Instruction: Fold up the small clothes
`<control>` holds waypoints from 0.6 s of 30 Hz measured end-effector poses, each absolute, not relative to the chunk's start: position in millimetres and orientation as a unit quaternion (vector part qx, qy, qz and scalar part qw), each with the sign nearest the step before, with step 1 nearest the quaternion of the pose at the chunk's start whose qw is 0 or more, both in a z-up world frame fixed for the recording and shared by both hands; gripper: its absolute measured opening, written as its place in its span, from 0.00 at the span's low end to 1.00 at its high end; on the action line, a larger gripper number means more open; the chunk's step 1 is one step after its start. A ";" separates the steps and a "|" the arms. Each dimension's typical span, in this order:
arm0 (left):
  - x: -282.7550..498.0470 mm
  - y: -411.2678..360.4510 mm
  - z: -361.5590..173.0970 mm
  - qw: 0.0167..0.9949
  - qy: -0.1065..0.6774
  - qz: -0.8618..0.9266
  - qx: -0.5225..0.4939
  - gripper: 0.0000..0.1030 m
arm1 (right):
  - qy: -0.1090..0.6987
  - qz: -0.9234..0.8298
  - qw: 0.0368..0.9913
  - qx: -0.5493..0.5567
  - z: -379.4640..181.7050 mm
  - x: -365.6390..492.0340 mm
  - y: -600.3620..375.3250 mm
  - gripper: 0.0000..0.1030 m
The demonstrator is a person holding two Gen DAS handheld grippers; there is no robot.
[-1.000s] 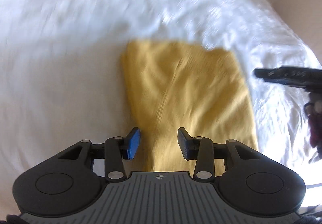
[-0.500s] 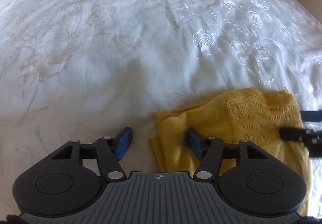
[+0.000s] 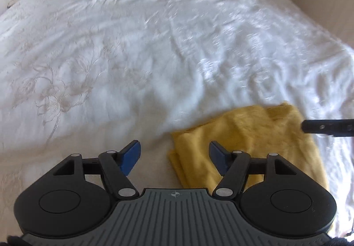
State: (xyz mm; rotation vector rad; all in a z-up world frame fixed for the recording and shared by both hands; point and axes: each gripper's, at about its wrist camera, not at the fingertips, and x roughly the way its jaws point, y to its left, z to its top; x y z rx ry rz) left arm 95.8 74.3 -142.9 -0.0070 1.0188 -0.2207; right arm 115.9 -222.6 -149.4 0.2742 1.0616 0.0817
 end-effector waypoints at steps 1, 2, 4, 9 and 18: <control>86.3 72.6 -140.2 0.870 0.480 -0.113 -0.001 0.65 | 0.505 0.041 0.853 0.125 -147.7 109.6 -219.2 0.87; 77.1 71.2 -140.0 0.870 0.477 -0.122 0.001 0.65 | 0.508 0.043 0.852 0.118 -147.5 103.5 -215.6 0.87; 60.1 68.8 -145.1 0.866 0.480 -0.140 0.000 0.65 | 0.521 0.048 0.846 0.103 -150.8 92.8 -208.6 0.87; 35.2 63.8 -174.5 0.842 0.516 -0.155 0.037 0.67 | 0.556 0.032 0.827 0.073 -175.3 73.1 -210.3 0.94; 25.2 70.3 -167.0 0.851 0.516 -0.099 0.016 0.69 | 0.546 0.028 0.832 0.097 -177.9 59.2 -228.6 0.99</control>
